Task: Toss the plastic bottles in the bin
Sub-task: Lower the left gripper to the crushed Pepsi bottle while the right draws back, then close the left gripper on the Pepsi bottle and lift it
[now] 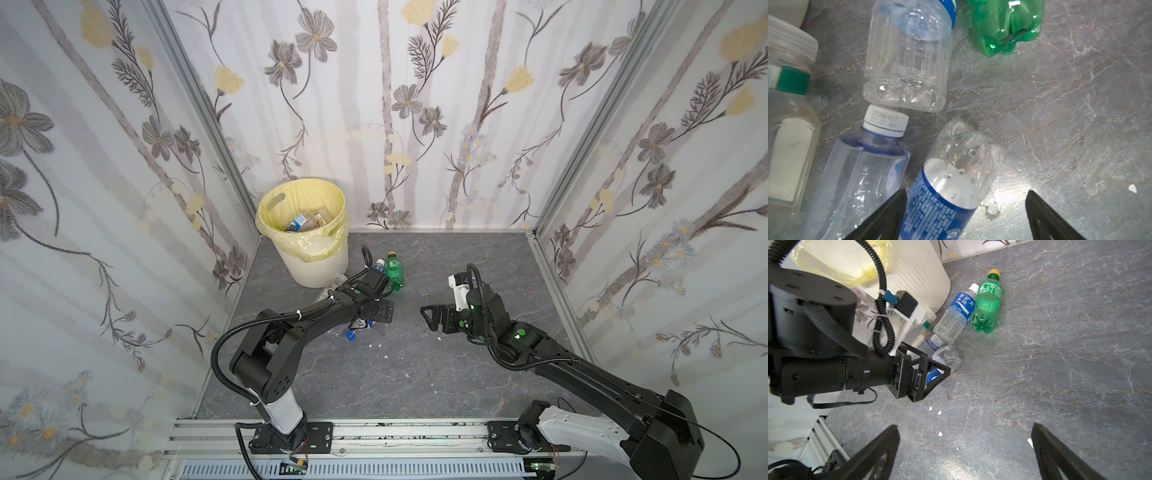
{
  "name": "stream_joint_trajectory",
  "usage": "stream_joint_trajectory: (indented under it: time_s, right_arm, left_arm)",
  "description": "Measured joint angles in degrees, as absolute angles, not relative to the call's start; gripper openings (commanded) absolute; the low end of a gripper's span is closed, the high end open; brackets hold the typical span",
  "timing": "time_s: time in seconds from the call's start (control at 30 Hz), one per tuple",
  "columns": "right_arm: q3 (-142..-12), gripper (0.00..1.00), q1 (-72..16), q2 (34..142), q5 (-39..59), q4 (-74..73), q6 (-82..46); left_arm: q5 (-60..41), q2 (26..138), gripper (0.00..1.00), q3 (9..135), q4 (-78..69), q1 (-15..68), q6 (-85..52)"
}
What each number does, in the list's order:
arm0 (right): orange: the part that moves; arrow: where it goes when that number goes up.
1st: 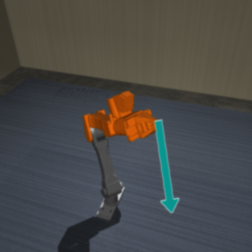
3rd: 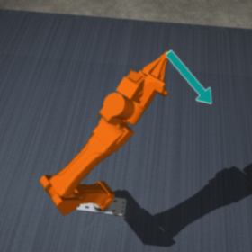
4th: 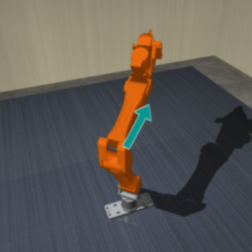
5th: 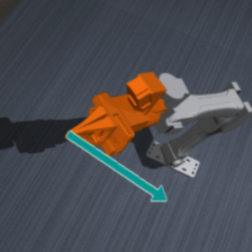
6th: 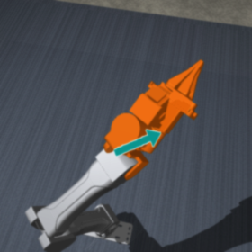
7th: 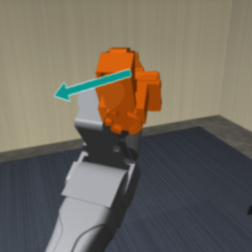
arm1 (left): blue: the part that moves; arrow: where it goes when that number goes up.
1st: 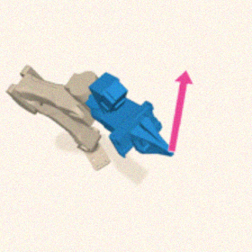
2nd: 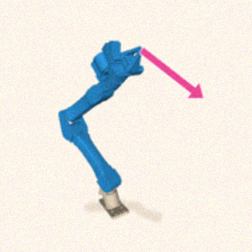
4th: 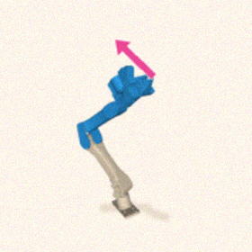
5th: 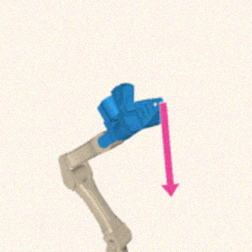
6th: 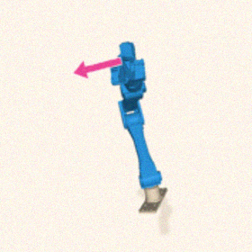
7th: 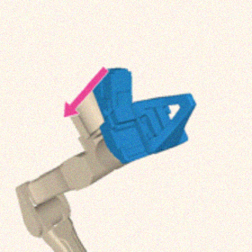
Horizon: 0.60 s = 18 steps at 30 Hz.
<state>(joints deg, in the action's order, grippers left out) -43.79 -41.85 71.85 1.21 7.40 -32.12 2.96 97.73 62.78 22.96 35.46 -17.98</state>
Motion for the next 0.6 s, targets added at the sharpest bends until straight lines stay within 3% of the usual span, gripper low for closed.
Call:
stream_joint_trajectory:
  time_s: [0.3,0.6]
  right_arm:
    - [-42.6,1.0,-41.6,71.7,1.6,6.0,-32.5]
    - [-40.9,1.0,-41.5,71.9,1.8,5.0,-32.5]
  left_arm:
    - [3.2,99.7,0.74,62.8,23.0,35.7,-17.8]
    - [3.2,101.9,0.67,62.8,23.0,37.2,-17.8]
